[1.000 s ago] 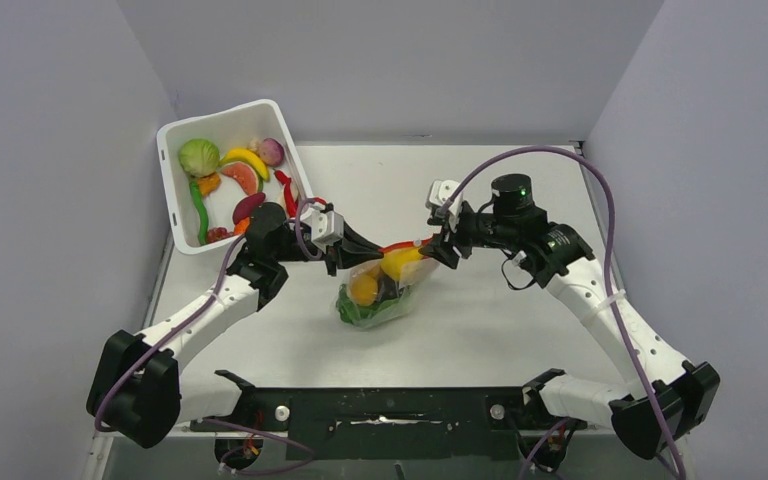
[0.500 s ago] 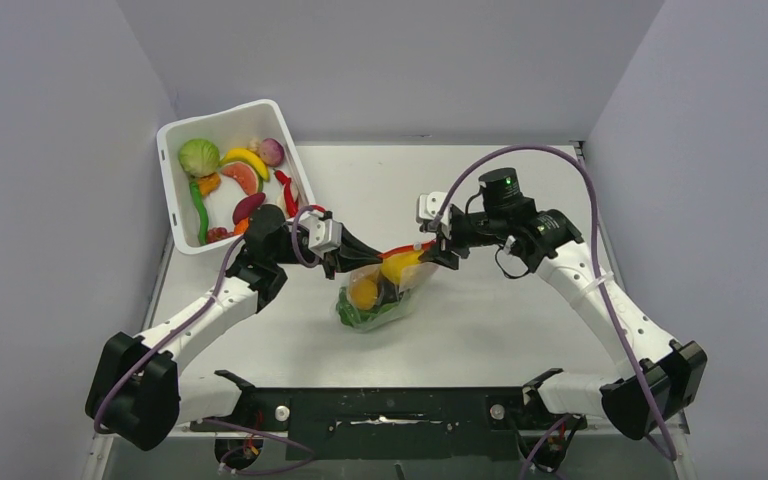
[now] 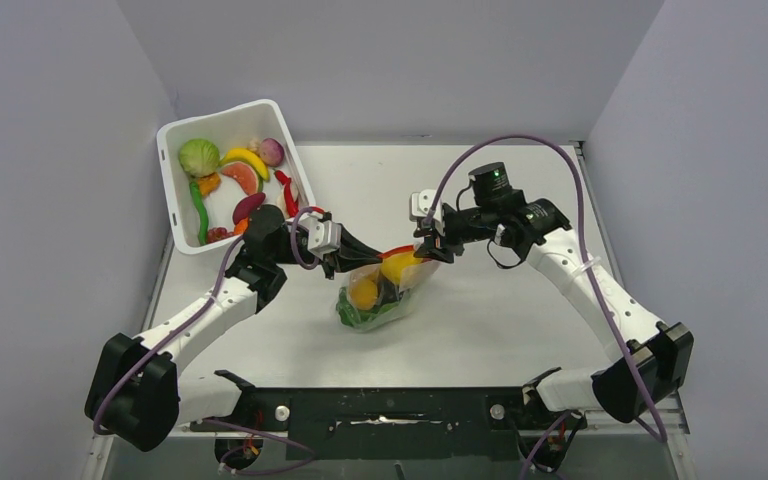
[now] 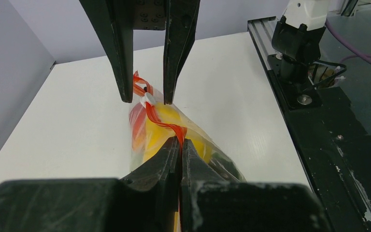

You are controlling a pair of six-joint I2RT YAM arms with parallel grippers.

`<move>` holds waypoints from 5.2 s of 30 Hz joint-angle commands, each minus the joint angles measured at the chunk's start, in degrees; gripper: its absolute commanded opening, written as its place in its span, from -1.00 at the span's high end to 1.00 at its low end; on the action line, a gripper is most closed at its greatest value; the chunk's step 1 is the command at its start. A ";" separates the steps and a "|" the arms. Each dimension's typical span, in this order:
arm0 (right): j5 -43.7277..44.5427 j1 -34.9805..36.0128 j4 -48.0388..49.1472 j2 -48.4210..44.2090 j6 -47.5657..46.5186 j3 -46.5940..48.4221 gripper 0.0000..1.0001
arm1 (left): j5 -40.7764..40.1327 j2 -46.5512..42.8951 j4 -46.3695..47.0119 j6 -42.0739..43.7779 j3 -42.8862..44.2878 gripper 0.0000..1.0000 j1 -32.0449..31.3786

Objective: Place the food in the zip-top bag and seal the zipper
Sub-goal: Zip the zipper food storage bag at the center of the board, then place the zipper food storage bag at the center of the board, then reset both arms

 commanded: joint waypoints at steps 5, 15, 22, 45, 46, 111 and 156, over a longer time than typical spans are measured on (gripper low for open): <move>-2.77 0.57 -0.66 0.99 -0.97 3.20 0.33 | 0.92 -2.14 3.78 0.88 0.69 1.00 0.44; -1.16 0.14 2.98 -1.11 2.30 1.87 1.00 | 0.82 -3.33 1.13 1.72 0.29 1.00 1.38; 0.50 -1.98 1.98 -3.06 3.00 1.30 1.00 | 0.88 -6.17 0.12 1.93 -0.70 1.00 5.41; 11.98 -8.55 -7.00 -5.35 2.82 1.01 1.00 | 1.49 -6.45 0.49 2.09 -2.29 1.00 5.98; 12.02 -8.89 -6.98 -5.43 3.00 0.94 1.00 | 1.43 -6.41 0.69 2.00 -2.27 1.00 5.97; 35.35 -31.57 28.88 -8.34 52.00 -15.43 1.00 | -48.55 -18.28 -16.40 -13.00 -3.81 -0.55 3.25; 27.67 -32.19 20.70 -30.20 65.01 -18.16 -0.95 | -78.50 -18.09 -27.80 -26.56 8.06 -0.57 3.34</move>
